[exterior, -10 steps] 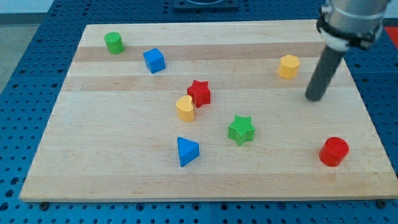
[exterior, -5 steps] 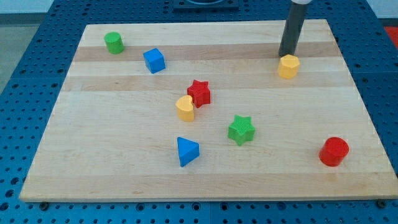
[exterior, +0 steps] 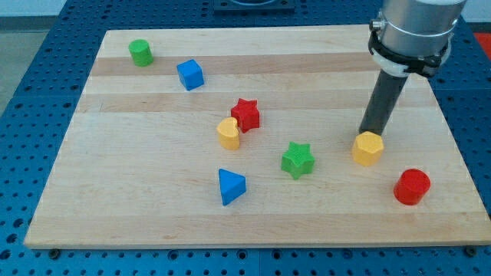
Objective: Keep yellow hexagon on right to green star
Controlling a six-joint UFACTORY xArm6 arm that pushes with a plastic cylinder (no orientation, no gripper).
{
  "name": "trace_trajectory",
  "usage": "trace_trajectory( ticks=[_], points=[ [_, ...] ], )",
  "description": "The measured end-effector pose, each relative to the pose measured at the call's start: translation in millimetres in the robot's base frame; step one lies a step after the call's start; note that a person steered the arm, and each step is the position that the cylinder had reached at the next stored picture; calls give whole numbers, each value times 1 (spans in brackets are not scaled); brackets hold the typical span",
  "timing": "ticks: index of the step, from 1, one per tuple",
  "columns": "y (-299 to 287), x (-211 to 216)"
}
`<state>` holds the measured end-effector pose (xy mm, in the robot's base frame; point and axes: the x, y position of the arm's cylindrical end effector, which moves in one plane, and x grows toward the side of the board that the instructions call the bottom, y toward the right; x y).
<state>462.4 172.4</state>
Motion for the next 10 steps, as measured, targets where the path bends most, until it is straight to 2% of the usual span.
trace_trajectory(
  ticks=[1,2,3,7,10],
  points=[
    [20,-22],
    [49,-14],
    [52,5],
    [36,10],
    [-6,17]
  ],
)
